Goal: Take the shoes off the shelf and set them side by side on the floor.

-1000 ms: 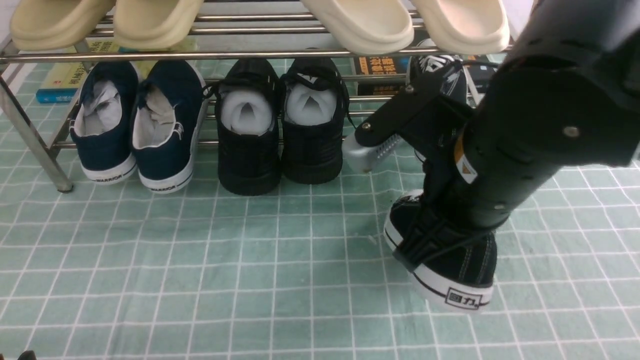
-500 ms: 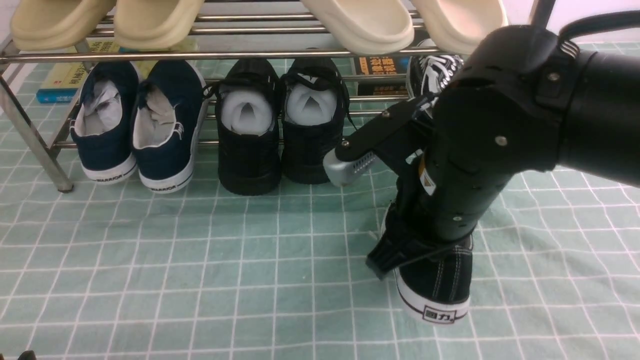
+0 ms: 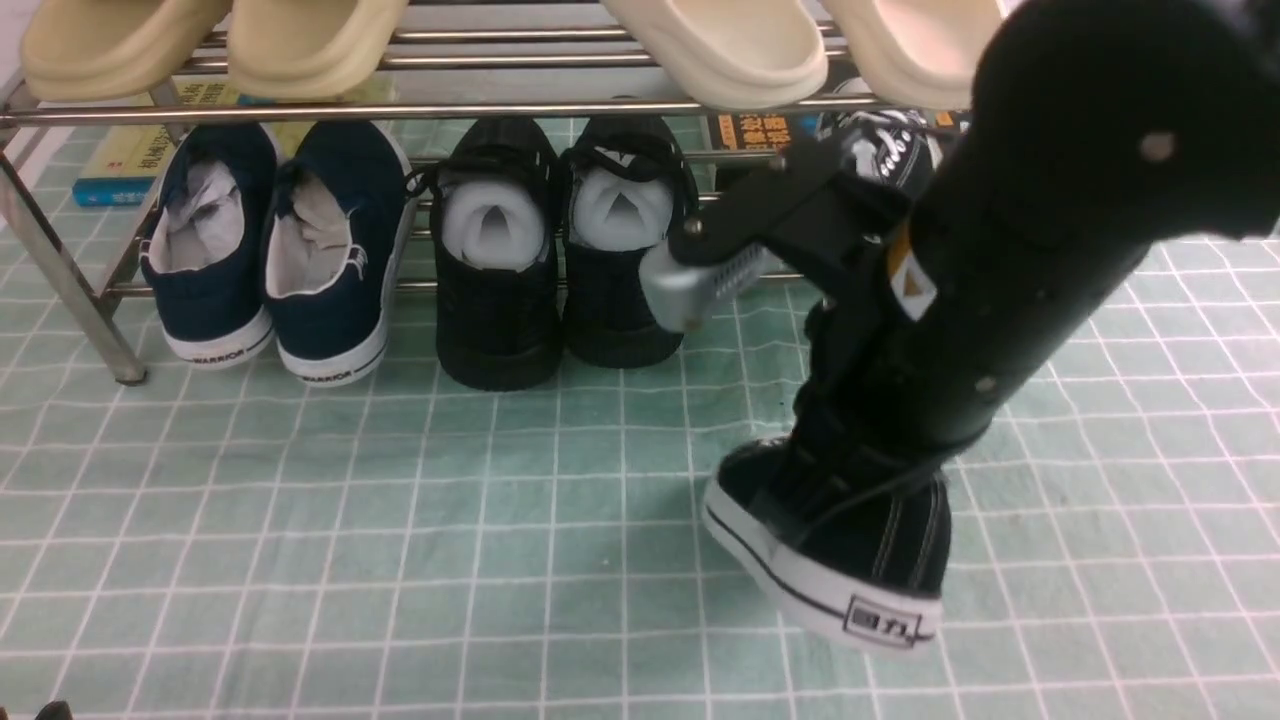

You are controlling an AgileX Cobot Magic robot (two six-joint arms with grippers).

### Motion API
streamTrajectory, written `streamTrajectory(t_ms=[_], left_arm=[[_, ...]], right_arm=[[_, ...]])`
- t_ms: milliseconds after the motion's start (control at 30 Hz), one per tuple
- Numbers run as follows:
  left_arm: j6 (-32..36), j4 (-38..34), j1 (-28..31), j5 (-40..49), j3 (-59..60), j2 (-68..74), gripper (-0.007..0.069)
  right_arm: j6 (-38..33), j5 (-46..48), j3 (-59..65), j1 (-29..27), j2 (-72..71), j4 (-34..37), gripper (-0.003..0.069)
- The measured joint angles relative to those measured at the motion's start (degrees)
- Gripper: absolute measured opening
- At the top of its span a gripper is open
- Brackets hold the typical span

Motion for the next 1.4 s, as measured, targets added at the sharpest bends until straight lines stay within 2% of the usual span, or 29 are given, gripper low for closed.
streamTrajectory(t_ms=[233,567,700,900,1067,1233,1400], left_arm=[[0.0,0.0,0.0,0.0,0.0,0.0,0.0243],[0.0,0.0,0.0,0.0,0.0,0.0,0.0243],[0.0,0.0,0.0,0.0,0.0,0.0,0.0243],[0.0,0.0,0.0,0.0,0.0,0.0,0.0243],[0.0,0.0,0.0,0.0,0.0,0.0,0.0243],[0.0,0.0,0.0,0.0,0.0,0.0,0.0243],[0.0,0.0,0.0,0.0,0.0,0.0,0.0243]], right_arm=[[-0.3,-0.3,-1.3,0.0,0.0,-5.2,0.0016],[-0.3,0.3,-1.3,0.0,2.4,-5.9,0.0016],[-0.2,-0.2,-1.3,0.0,5.7,-4.5,0.0018],[-0.1,-0.8,-1.3,0.0,8.8,4.6,0.0022],[0.0,-0.9,-1.3,0.0,10.1,8.4,0.0038],[0.0,-1.1,-1.3,0.0,12.3,10.5,0.0141],[-0.7,-1.4,-1.4,0.0,13.5,10.4,0.0302]])
